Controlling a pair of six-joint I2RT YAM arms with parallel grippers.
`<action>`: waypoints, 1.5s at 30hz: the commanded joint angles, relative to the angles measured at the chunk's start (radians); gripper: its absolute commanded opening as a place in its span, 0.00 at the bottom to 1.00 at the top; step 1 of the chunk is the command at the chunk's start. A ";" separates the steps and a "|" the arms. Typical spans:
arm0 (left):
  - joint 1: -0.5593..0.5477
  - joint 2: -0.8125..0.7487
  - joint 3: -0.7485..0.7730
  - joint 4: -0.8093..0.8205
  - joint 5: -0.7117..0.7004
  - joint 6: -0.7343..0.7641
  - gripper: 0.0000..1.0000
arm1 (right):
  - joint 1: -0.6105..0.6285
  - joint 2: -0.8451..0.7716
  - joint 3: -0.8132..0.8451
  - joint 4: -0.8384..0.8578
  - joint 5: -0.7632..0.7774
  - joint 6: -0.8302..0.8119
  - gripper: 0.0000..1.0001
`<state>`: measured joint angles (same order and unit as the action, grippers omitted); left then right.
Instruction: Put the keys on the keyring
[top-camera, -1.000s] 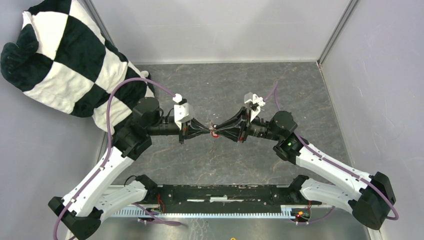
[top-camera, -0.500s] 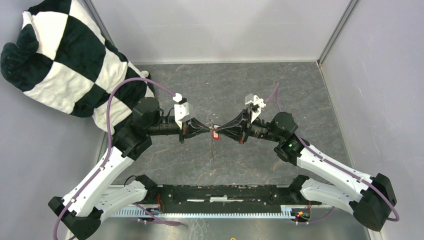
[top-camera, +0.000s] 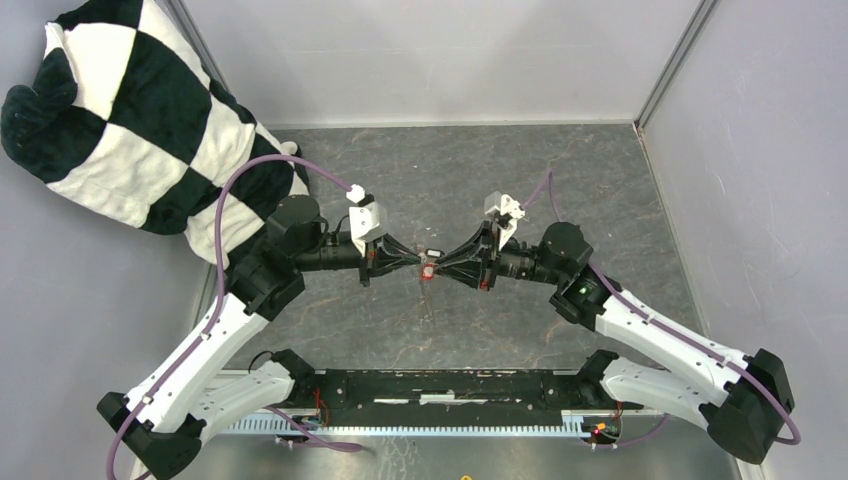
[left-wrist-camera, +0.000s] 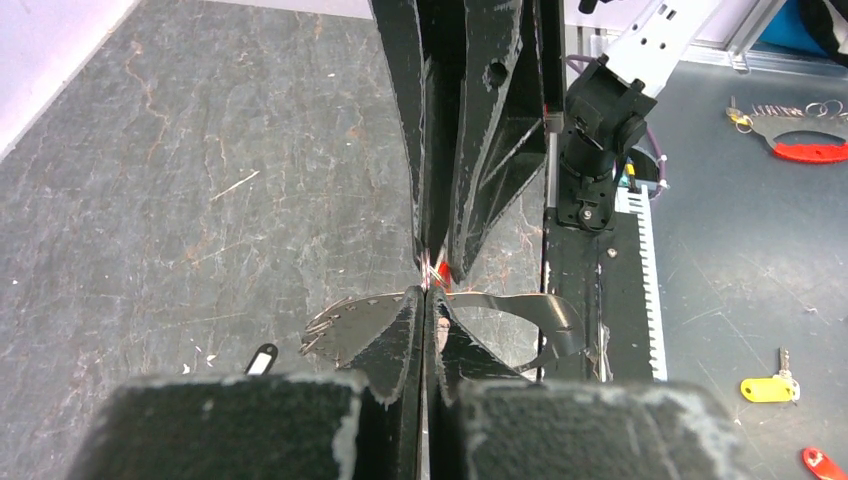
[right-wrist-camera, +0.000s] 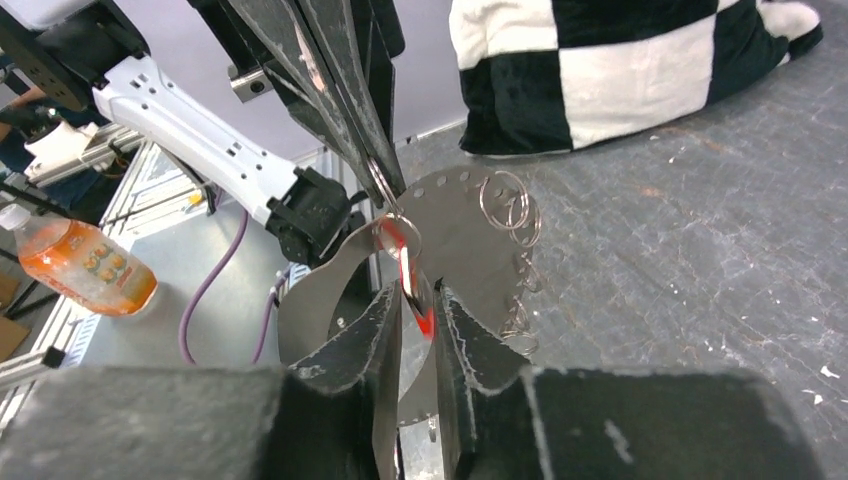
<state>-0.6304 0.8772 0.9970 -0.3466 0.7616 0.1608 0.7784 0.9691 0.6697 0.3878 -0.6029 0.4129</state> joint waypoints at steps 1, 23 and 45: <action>0.000 -0.012 0.012 0.088 0.019 -0.040 0.02 | -0.001 0.012 0.118 -0.146 -0.031 -0.119 0.29; 0.000 -0.022 0.028 0.041 0.135 -0.023 0.02 | -0.003 0.114 0.346 -0.237 -0.291 -0.360 0.38; 0.000 -0.023 0.026 0.039 0.161 -0.021 0.02 | -0.005 0.115 0.297 -0.251 -0.265 -0.369 0.25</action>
<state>-0.6304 0.8700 0.9966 -0.3416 0.8917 0.1543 0.7776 1.0901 0.9829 0.1181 -0.8642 0.0547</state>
